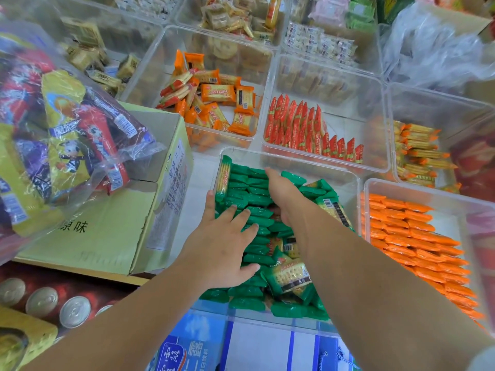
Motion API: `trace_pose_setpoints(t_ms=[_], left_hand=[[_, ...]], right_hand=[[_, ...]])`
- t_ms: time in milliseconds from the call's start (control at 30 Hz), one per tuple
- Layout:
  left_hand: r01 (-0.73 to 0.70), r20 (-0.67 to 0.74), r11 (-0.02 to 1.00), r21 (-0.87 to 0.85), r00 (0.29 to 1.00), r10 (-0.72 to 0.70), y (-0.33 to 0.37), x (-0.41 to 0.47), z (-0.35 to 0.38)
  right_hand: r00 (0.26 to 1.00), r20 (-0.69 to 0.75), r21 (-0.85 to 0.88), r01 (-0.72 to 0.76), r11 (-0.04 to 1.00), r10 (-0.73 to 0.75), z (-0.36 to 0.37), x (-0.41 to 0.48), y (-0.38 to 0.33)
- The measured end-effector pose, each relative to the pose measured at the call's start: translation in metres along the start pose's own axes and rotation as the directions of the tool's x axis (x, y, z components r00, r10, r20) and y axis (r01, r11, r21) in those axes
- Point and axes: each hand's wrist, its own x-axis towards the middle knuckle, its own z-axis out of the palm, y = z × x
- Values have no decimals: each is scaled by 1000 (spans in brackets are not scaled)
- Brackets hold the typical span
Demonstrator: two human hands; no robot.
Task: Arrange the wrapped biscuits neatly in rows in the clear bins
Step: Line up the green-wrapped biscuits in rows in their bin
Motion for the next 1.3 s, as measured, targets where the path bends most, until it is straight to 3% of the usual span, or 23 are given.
trace_pose_setpoints(t_ms=[133,300,433,633,700,767,900,1000,1067,1133,1200,1300], left_hand=[[-8,1,1000,-1,1000,8,0,0,1],[-6,4,1000,11,1000,6,0,0,1],[-6,-4,1000,17,1000,6,0,0,2],[6,-38,1000,8,999,-6,0,-1,3],[8,-56,1000,-7,998,-8,-1,-2,4],[2,-74,1000,-20,997,-3,-1,-3,5],[-4,-103,999,-48,995,-1,-1,-2,6],[-15,-109,999,-31,994,11,-1,-1,6],[-54,-117,998,-15,992,52,-1,-2,5],[-149,-117,989,7,982,149,-1,-3,3],[-250,-127,968,13,960,250,3,-5,1],[-274,-107,958,-87,959,264,23,-10,4]], right_hand=[[999,28,-32,24,999,-23,-9,3,5],[987,37,-263,160,951,-156,-11,5,9],[993,34,-140,115,983,-111,-3,-2,10],[987,143,62,62,996,-70,-4,-14,15],[986,125,83,96,992,-106,-11,-25,16],[975,46,-23,219,975,-218,-19,-42,21],[829,-30,-328,519,789,-558,-42,-91,51],[729,127,-603,595,531,-673,-59,-121,85],[717,268,-728,588,353,-643,-67,-134,109],[735,338,-789,561,248,-587,-72,-144,129],[766,311,-830,507,232,-562,-76,-148,143],[800,238,-867,431,251,-551,-79,-151,156]])
